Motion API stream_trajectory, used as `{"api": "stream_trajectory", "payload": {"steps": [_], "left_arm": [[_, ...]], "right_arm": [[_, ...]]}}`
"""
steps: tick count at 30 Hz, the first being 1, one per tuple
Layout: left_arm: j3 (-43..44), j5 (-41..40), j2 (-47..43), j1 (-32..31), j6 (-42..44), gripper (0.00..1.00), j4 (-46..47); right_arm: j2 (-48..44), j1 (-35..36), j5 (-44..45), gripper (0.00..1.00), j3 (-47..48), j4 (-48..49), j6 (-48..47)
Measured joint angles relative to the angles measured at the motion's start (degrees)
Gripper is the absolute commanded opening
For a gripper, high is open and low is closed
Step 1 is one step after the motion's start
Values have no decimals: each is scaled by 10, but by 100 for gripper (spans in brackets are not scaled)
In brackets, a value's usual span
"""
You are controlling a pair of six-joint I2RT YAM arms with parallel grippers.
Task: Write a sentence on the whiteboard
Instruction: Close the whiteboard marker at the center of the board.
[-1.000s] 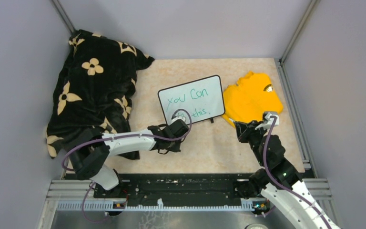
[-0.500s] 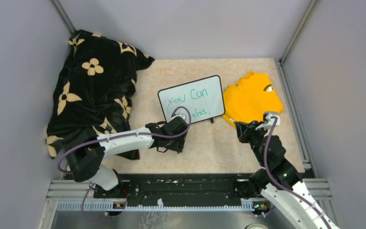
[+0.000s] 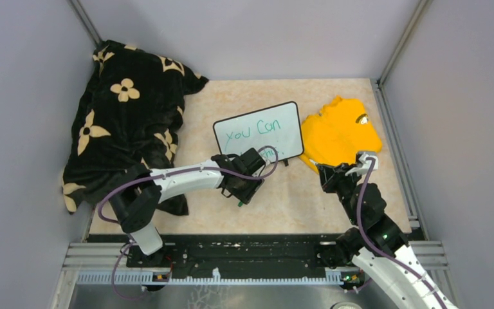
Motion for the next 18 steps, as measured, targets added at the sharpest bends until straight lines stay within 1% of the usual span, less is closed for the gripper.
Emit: {"api": "stream_trajectory", "payload": {"steps": [7,18], "left_arm": [[8,11,37,3,31,52,-17],[8,42,57,12,43,42,-16]], "right_arm": [[0,0,0,0,0,0,0],[0,0,0,0,0,0,0]]}}
